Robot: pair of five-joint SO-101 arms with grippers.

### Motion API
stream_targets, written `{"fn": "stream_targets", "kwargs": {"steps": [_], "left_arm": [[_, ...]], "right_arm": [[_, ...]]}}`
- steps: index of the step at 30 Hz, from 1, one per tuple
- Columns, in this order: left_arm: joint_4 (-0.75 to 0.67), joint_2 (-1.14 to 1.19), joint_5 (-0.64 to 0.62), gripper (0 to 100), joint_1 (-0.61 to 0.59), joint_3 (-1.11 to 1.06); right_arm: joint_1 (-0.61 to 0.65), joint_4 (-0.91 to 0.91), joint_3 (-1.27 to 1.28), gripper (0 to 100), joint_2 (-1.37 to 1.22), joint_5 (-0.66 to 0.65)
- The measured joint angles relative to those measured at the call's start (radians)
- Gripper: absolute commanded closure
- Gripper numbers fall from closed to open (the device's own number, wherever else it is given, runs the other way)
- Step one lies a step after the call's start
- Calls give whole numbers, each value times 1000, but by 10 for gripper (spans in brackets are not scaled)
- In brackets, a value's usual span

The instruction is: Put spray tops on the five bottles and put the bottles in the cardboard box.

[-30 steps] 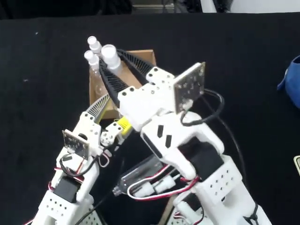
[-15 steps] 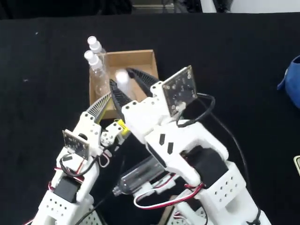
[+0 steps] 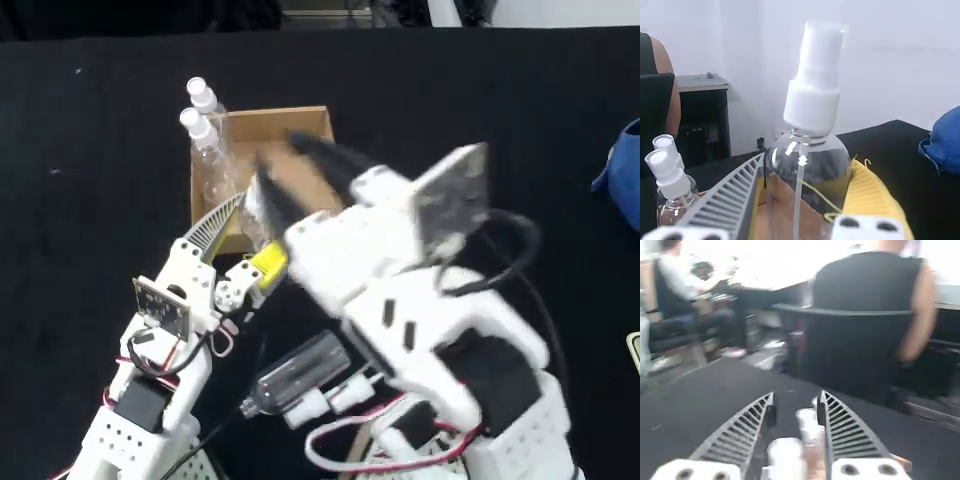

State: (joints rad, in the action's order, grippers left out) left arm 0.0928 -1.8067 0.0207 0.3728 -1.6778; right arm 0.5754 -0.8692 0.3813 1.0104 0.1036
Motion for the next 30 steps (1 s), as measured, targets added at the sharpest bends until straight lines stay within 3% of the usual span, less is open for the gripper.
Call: {"fn": "stream_targets", "kwargs": {"steps": [6,10,12,17,22,30], "left_arm": [[106,0,0,970,0,0],[121,0,0,970,-11,0],[121,0,0,970,-41,0],[121,0,0,970,-126,0],[123,0,0,971,-152,0],[302,0,0,971,-212,66]], "right_arm": [[-295,-6,43,893,15,0],[-402,-5,184,904,8,0],[-442,0,259,969,8,0],[-465,107,479,988,8,72],[-465,327,715,987,8,107],[-477,557,904,987,8,107]]}}
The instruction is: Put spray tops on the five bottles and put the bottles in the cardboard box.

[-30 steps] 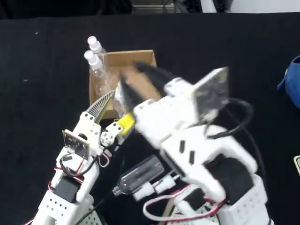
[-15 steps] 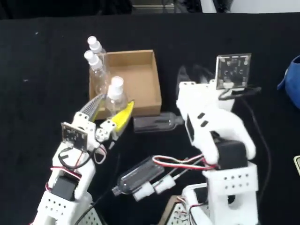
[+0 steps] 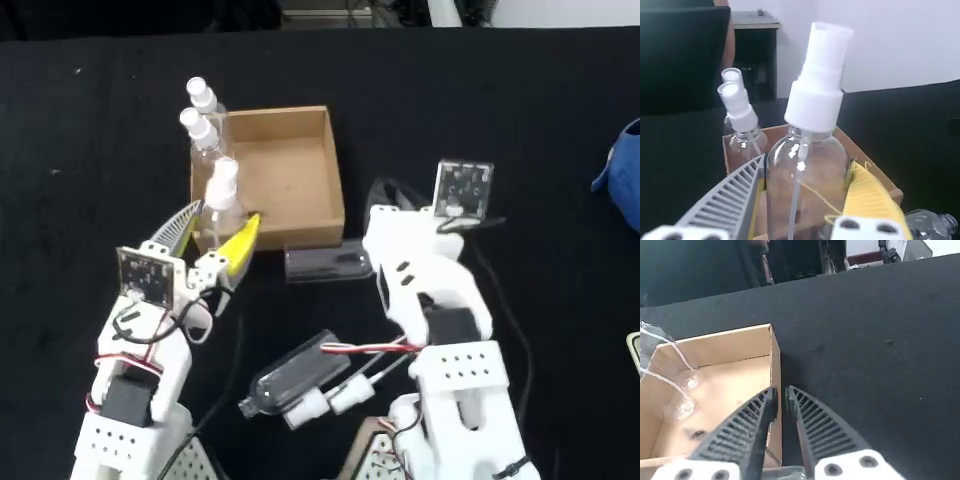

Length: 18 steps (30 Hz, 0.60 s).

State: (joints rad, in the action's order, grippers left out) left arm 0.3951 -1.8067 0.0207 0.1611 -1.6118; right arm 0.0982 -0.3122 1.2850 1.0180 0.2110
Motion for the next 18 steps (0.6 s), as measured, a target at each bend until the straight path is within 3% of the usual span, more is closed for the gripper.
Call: {"fn": "stream_targets", "kwargs": {"steps": [10,18], "left_arm": [[-112,14,0,970,-60,2],[-284,264,0,970,-60,55]], "right_arm": [[72,12,37,986,0,0],[91,12,37,986,0,0]]}}
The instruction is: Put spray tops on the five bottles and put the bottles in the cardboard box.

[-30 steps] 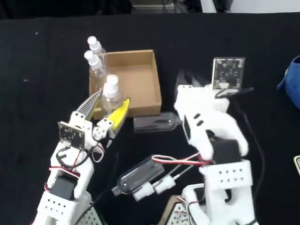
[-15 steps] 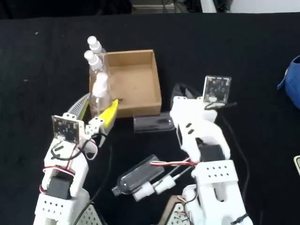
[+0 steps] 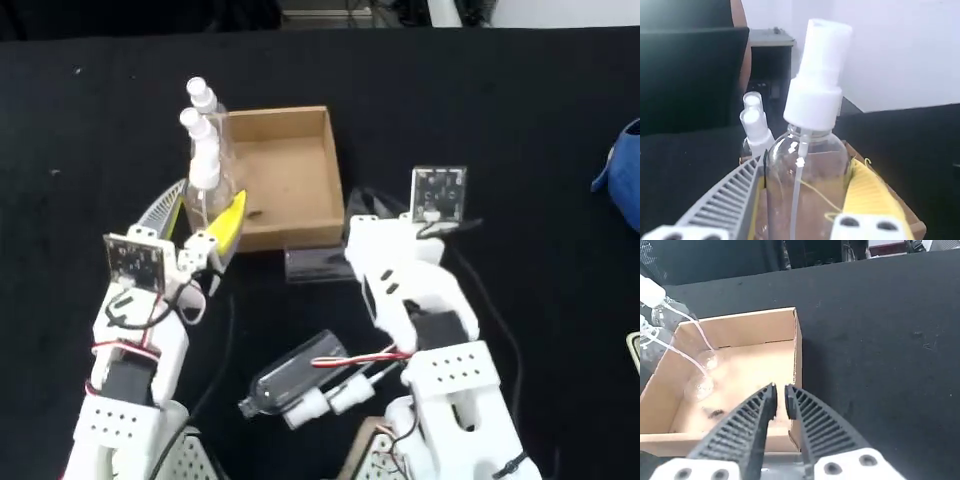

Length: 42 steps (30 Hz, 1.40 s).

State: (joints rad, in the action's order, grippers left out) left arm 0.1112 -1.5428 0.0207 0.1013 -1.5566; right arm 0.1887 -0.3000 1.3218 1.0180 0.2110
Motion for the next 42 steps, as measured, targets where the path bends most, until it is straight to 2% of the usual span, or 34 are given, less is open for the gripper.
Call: {"fn": "stream_targets", "kwargs": {"steps": [12,18,24,42], "left_arm": [[-450,537,0,970,0,98],[-657,703,0,970,-43,100],[-689,795,0,970,-92,100],[-698,839,0,970,-91,123]], "right_arm": [[0,0,0,986,0,0],[0,0,0,986,0,0],[0,0,0,985,0,0],[0,0,0,985,0,0]]}}
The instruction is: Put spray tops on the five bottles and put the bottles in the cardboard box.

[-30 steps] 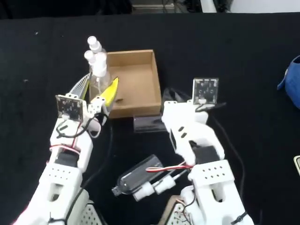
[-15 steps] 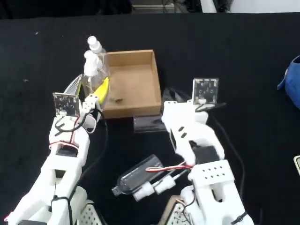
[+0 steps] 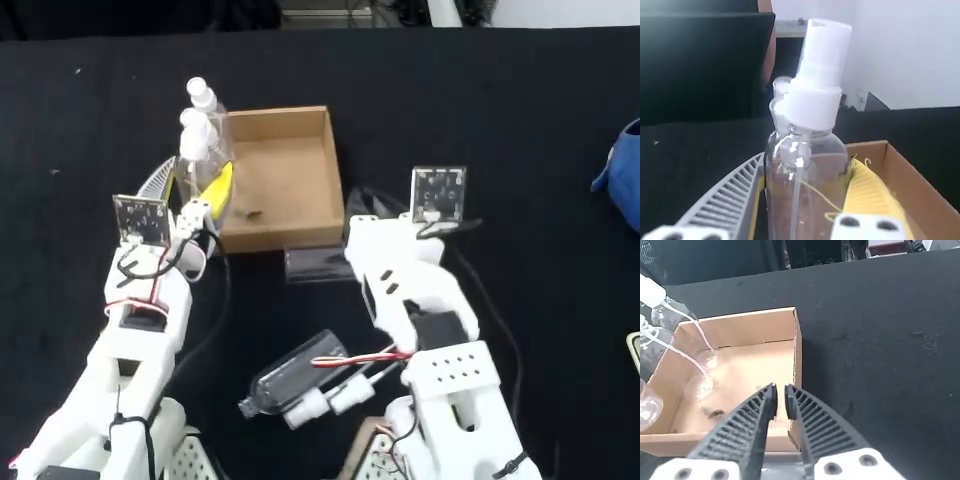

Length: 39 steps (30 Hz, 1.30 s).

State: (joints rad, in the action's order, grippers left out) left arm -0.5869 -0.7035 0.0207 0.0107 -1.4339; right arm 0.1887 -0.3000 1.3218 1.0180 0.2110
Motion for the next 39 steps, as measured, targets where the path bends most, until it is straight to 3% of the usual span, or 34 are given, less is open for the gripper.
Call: {"fn": "stream_targets", "kwargs": {"steps": [23,29,39], "left_arm": [[0,0,-2,971,0,44],[0,0,-72,971,0,44],[0,46,-78,971,0,31]], "right_arm": [[0,0,0,984,0,0],[0,0,0,984,0,0],[0,0,2,983,0,0]]}}
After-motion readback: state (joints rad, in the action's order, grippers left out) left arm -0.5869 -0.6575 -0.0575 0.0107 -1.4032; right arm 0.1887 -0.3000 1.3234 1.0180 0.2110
